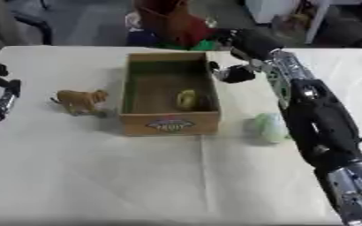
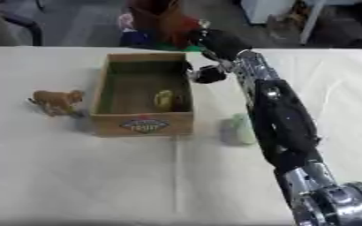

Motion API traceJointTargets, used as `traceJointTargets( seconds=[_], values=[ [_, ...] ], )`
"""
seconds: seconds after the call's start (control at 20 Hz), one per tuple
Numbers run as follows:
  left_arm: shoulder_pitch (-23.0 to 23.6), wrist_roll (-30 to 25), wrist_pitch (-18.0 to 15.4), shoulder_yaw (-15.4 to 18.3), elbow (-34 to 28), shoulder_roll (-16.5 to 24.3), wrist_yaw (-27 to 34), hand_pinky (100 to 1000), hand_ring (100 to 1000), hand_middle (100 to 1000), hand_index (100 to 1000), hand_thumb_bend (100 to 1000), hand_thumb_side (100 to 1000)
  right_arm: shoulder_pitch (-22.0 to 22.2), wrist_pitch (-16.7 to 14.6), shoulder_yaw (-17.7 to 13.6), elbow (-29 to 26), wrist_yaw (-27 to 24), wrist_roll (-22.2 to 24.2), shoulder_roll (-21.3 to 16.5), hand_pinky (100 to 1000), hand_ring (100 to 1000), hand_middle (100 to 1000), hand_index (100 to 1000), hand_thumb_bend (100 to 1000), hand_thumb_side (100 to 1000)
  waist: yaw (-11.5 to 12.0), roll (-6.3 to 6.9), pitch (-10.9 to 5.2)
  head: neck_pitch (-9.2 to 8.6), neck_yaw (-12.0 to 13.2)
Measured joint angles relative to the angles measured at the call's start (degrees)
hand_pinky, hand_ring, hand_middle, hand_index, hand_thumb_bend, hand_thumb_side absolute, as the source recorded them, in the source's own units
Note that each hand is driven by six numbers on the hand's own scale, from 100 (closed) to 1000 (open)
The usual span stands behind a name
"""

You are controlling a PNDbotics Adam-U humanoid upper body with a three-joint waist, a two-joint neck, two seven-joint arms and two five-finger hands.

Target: Pick up objects on the table and place them in the box.

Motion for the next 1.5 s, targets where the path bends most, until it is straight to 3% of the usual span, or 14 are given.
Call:
traceJointTargets(
  seconds=[0.4,0.5,0.55,0.65,0.9,1.1,1.15,1.5],
  values=[
    [0.3,0.0,0.0,0.0,0.0,0.1,0.0,750,568,576,661,288,100,3.5,-4.5,0.6,2.7,-6.1,7.9,-6.8,713,789,854,947,100,599,-0.6,-0.46,-0.45,0.0,0.5],
    [0.3,0.0,0.0,0.0,0.0,0.1,0.0,750,568,576,661,287,100,4.2,-6.7,1.0,3.5,-7.8,11.2,-7.6,733,804,832,938,206,604,-0.7,-0.48,-0.57,0.0,0.5],
    [0.3,0.0,0.0,0.0,0.0,0.1,0.0,750,568,576,661,286,100,4.5,-8.0,1.2,3.9,-8.6,13.3,-7.9,740,810,829,932,308,582,-0.7,-0.5,-0.6,0.0,0.5],
    [0.3,0.0,0.0,0.0,0.0,0.1,0.0,750,569,576,662,285,100,4.8,-10.7,1.7,4.8,-10.5,18.2,-8.1,736,805,808,920,361,511,-0.7,-0.57,-0.6,0.0,0.5],
    [0.3,0.0,0.0,0.0,0.1,0.1,0.0,750,569,576,661,284,100,5.2,-7.0,2.0,5.7,-16.9,23.2,-8.3,742,809,790,911,406,481,-0.7,-0.62,-0.6,0.0,0.5],
    [0.3,0.1,0.1,0.0,0.2,0.1,0.0,750,569,576,661,284,100,5.4,-3.2,1.7,5.3,-20.5,26.9,-8.6,732,793,773,905,352,513,-0.7,-0.63,-0.6,0.0,0.5],
    [0.3,0.1,0.1,0.0,0.3,0.1,0.0,750,569,576,662,284,100,5.4,-2.5,1.3,4.8,-21.4,27.6,-8.8,728,789,765,901,350,477,-0.7,-0.63,-0.6,0.0,0.5],
    [0.8,0.1,0.1,0.0,0.3,0.1,-0.1,750,569,577,662,282,100,5.6,-0.7,0.7,2.2,-28.2,29.5,-9.9,714,768,743,897,286,432,-1.2,-0.83,-0.82,0.0,0.6]
  ],
)
